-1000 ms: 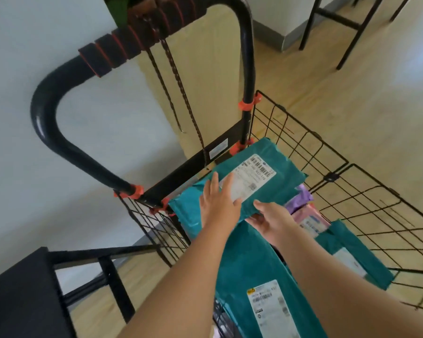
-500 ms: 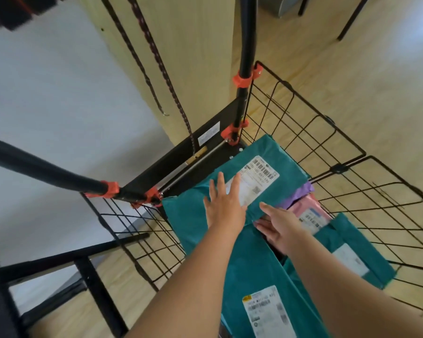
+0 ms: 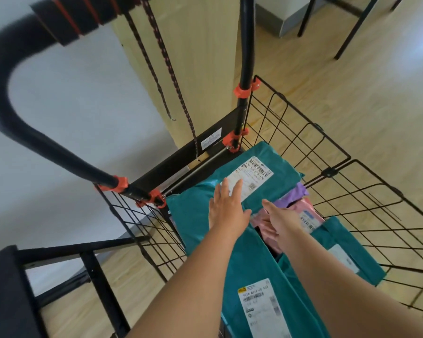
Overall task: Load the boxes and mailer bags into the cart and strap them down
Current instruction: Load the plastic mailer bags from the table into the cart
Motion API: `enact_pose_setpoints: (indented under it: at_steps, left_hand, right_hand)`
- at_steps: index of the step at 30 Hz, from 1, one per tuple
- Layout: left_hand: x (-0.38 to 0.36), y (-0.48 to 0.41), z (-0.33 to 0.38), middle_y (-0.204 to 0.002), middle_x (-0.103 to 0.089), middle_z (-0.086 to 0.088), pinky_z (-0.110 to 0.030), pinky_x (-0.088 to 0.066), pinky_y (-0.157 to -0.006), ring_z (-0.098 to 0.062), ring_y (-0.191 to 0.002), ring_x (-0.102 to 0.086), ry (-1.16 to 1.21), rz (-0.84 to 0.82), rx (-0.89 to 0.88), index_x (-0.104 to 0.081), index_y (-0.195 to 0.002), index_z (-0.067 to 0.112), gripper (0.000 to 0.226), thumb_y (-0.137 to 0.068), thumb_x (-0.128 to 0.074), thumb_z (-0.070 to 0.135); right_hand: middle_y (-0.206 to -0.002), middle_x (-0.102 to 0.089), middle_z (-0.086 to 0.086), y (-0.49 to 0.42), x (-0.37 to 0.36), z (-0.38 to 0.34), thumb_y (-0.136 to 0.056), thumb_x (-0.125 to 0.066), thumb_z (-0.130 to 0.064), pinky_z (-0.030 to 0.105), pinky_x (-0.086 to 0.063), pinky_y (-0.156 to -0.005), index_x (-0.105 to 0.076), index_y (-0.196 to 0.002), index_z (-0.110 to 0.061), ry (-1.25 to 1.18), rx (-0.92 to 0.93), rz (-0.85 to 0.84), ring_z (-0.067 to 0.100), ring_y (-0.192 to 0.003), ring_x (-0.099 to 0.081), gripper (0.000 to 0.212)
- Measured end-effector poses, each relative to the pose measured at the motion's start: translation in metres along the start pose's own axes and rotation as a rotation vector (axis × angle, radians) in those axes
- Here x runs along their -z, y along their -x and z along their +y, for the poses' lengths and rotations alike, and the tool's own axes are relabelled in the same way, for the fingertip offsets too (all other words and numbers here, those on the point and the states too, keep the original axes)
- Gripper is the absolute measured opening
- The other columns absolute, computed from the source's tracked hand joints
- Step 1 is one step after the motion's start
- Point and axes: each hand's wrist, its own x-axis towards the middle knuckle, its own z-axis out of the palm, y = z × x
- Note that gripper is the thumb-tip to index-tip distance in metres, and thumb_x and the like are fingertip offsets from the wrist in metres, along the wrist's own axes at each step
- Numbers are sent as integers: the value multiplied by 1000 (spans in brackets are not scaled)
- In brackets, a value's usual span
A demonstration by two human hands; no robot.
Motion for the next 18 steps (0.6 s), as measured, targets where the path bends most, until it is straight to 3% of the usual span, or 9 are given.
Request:
enact_pose_setpoints:
  at_steps: [6,9,12,14,18]
  left_hand:
    - [-6,10,0,-162,-3,-10,-44,-19,-119,-28,-149,-3,-22,45,17,-10,-153,25,80,-92,-61,38]
    - [-6,11,-4,-162,-6,-10,-44,-20,-118,-27,-149,-6,-7,67,32,-12,-153,23,80,-92,-62,38]
    - [-10,12,-13,-161,-10,-7,-45,-28,-113,-27,-147,-13,11,38,45,-15,-152,23,78,-91,-62,37]
    - [-14,14,-19,-160,-14,-6,-45,-32,-110,-27,-145,-18,35,11,32,-18,-151,25,76,-91,-63,37]
    - [-16,18,-22,-156,-24,-4,-44,-32,-108,-25,-140,-25,7,73,-21,-25,-149,24,70,-90,-57,45]
  right_hand:
    - [-57,-53,4,12,3,9,-94,-64,-35,21,-37,-39,-67,-93,-1,-40,18,-74,11,-43,-44,34]
    - [-54,-42,2,11,1,1,-96,-63,-32,19,-31,-31,-58,-82,-6,-54,25,-86,10,-36,-33,30]
    - [-57,-37,0,6,-7,-10,-98,-59,-29,21,-36,-46,-46,-76,-16,-42,4,-109,11,-43,-31,29]
    - [-61,-42,2,1,-15,-12,-97,-61,-28,23,-41,-53,-49,-84,-11,-11,-7,-71,13,-50,-37,24]
    - [-66,-42,5,-6,-21,-13,-104,-48,-17,24,-32,-50,-48,-92,-5,2,-52,-79,13,-51,-35,16]
